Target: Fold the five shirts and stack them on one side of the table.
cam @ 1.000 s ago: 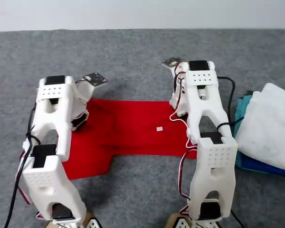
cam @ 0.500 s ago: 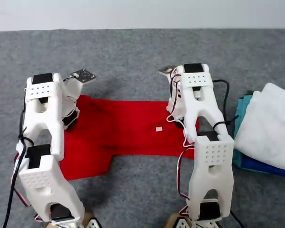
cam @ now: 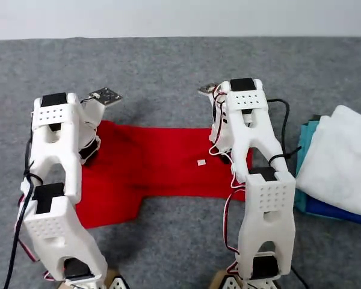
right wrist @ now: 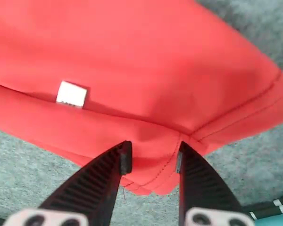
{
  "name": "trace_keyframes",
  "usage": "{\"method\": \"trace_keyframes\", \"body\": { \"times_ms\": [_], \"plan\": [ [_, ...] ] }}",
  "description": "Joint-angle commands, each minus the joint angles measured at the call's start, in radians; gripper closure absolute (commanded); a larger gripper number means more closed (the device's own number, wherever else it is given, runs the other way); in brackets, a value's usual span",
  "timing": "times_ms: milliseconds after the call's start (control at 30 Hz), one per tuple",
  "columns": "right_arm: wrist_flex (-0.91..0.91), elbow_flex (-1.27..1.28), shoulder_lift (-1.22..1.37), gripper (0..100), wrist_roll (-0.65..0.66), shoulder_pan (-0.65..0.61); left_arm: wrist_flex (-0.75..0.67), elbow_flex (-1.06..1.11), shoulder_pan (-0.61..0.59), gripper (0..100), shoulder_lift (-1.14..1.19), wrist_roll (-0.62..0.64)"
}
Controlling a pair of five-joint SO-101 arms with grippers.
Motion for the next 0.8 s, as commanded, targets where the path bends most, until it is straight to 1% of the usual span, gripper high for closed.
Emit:
{"method": "trace_keyframes", "body": {
  "times_ms": [0, 233, 300, 400, 467, 533, 667, 767],
  "plan": [
    [0.039, -0.071, -0.039, 83.0, -0.003, 0.033, 0.003, -0.031, 0.000, 100, -0.068, 0.002],
    [0.036, -0.071, 0.031, 83.5, -0.005, 0.059, 0.002, -0.031, 0.000, 100, -0.068, 0.002],
    [0.038, -0.071, 0.039, 88.1, -0.006, 0.059, 0.002, -0.031, 0.000, 100, -0.068, 0.000],
    [0.035, -0.071, 0.038, 99.4, -0.006, 0.054, -0.006, -0.031, -0.005, 100, -0.068, 0.000],
    [0.041, -0.072, 0.033, 98.0, -0.006, 0.054, -0.012, -0.031, -0.006, 100, -0.068, 0.000],
    [0.041, -0.072, 0.005, 99.2, -0.006, 0.054, -0.012, -0.031, -0.006, 100, -0.068, 0.000],
    [0.044, -0.063, -0.085, 99.1, -0.002, 0.053, -0.012, -0.033, -0.006, 100, -0.068, 0.000],
    [0.044, -0.005, -0.165, 99.1, 0.002, 0.058, -0.008, -0.033, -0.006, 100, -0.068, 0.000]
  ]
}}
